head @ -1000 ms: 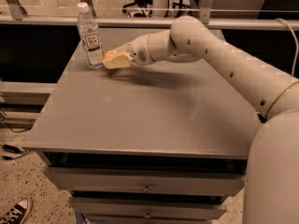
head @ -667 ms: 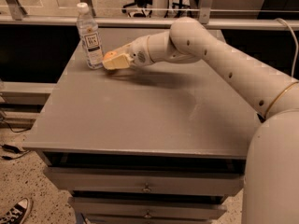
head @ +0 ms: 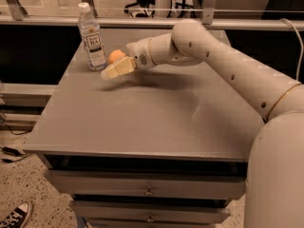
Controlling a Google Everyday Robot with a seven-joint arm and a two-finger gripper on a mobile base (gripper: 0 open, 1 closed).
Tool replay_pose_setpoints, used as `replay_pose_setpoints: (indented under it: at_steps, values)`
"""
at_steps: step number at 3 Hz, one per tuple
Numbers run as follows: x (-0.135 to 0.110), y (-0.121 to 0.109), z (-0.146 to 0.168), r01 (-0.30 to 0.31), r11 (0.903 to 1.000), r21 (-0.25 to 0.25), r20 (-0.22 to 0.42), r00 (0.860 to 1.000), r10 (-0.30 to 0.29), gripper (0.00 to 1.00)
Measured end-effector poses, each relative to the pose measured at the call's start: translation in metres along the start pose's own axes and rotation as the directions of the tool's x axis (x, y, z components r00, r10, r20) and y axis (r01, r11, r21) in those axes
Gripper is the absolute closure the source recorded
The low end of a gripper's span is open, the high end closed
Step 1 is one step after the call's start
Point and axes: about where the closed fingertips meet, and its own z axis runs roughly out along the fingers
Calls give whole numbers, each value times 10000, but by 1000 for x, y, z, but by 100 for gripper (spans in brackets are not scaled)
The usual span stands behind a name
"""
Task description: Move orange near blue plastic bottle
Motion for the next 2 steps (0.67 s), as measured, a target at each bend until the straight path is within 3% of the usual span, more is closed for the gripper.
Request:
replay_pose_setpoints:
  at_steps: [2]
  values:
    - [2, 5, -17, 19, 10000, 70, 243, 9997, -20, 0]
